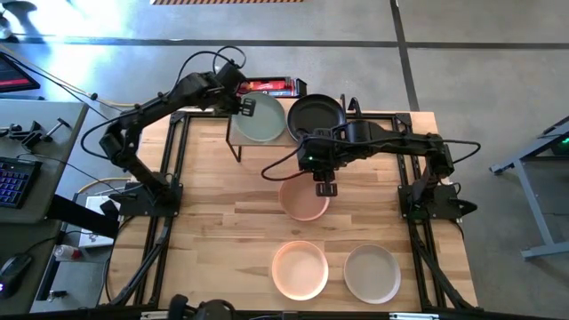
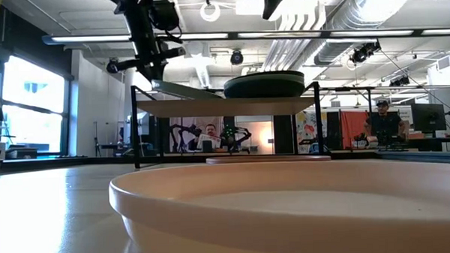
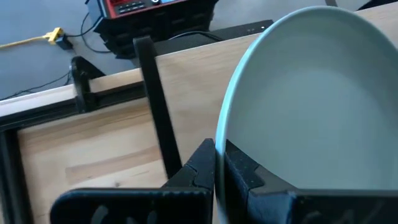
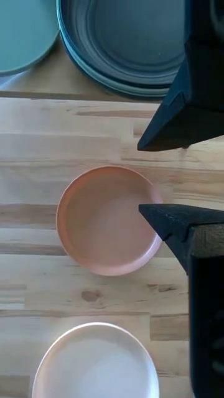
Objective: Place and stack plates onto a shelf
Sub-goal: Put the green plate on the shelf
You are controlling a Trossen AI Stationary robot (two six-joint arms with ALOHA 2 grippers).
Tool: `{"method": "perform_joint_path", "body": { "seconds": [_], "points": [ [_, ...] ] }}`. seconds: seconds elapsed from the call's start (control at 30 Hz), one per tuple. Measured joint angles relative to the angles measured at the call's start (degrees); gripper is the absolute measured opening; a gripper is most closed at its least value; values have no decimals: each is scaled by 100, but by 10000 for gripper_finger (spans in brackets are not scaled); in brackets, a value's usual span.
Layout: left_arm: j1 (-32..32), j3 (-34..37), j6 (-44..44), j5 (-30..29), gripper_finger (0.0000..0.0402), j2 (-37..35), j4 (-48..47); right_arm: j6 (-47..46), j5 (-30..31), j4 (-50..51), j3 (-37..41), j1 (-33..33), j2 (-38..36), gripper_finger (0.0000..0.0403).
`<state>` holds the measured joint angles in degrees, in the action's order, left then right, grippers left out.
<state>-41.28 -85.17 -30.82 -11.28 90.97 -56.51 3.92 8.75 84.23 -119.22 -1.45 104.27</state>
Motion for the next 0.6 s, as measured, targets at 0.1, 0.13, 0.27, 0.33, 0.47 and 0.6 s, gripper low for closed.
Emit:
{"method": "perform_joint_path", "body": {
  "seconds": [0.1, 0.13, 0.27, 0.33, 0.47, 0.6],
  "points": [
    [2, 0, 1, 45, 1, 72, 101, 3, -20, -2, 0, 11, 0, 124],
    [2, -2, 11, 45, 1, 99, 127, 1, -20, -1, 0, 13, 0, 124],
    [-16, -2, 88, 41, 1, 145, 126, -2, -20, 0, 0, 13, 0, 124],
    [-35, -2, 89, 40, 1, 150, 124, -1, -20, 0, 0, 13, 0, 124],
    [-39, -2, 106, 14, 9, 150, 120, -2, -20, 0, -1, 13, 0, 124],
    [-39, 0, 429, 21, 27, 156, 96, -2, -20, 0, -1, 13, 0, 124]
  ]
}}
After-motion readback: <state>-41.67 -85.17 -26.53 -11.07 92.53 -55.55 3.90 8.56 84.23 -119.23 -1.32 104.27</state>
